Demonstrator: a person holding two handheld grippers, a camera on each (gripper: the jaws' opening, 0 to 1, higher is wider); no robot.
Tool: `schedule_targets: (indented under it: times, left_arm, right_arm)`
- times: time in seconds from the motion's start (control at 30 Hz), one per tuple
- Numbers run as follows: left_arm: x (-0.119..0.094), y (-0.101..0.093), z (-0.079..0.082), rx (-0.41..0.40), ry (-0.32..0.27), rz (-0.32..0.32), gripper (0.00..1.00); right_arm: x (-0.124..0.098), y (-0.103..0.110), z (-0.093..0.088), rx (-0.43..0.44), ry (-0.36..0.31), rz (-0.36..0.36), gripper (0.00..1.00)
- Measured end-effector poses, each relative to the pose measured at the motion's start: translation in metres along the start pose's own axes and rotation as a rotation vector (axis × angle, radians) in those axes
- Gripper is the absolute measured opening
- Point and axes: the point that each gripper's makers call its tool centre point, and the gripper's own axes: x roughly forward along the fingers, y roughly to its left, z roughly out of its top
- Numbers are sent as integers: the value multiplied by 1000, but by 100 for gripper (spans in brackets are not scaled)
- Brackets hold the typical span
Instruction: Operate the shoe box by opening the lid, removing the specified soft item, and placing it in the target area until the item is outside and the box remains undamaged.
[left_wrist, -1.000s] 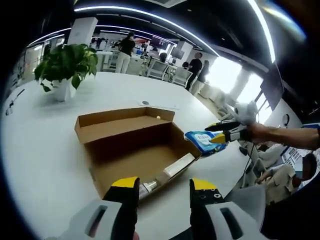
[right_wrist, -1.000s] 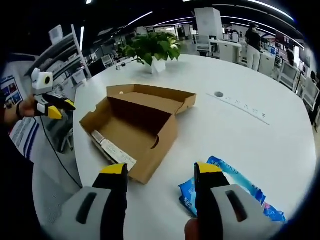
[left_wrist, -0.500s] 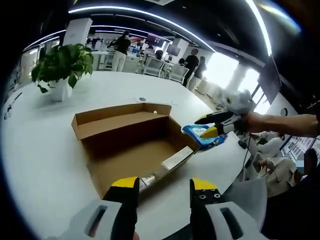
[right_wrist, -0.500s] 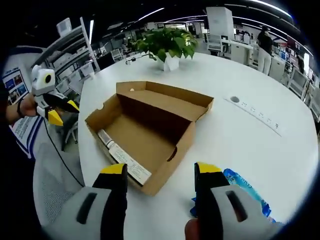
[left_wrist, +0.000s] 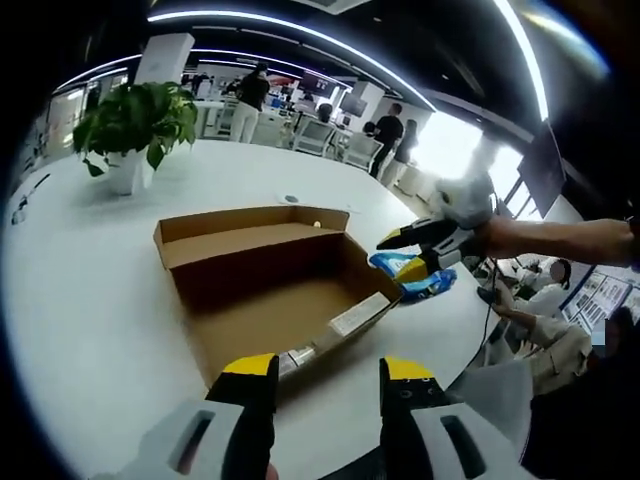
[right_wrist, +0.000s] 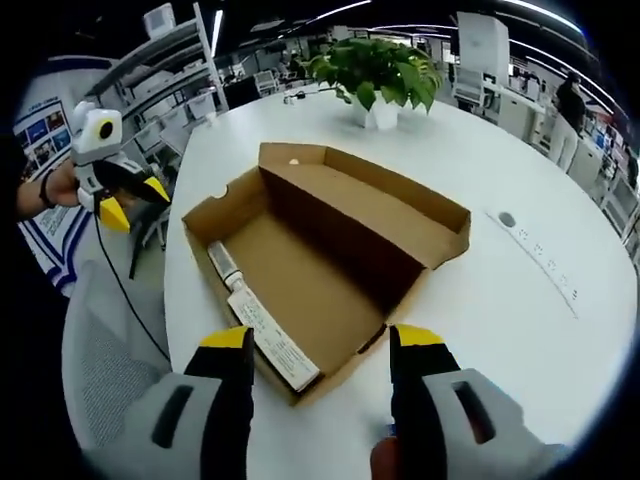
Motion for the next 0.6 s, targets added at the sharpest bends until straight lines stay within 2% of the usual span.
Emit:
schedule_targets:
  times: [0.27, 0.33, 0.6]
  left_arm:
    - [-1, 4, -3, -15, -6, 4, 41]
    - [-1, 5, -3, -19, -8, 6, 41]
    - [-2, 10, -5, -36, -19, 13, 40]
  right_arm:
    - [9, 4, 3, -51, 37, 29, 52]
    - [13, 6, 0, -87, 68, 38, 52]
    - [24, 11, -6, -138, 136, 72, 52]
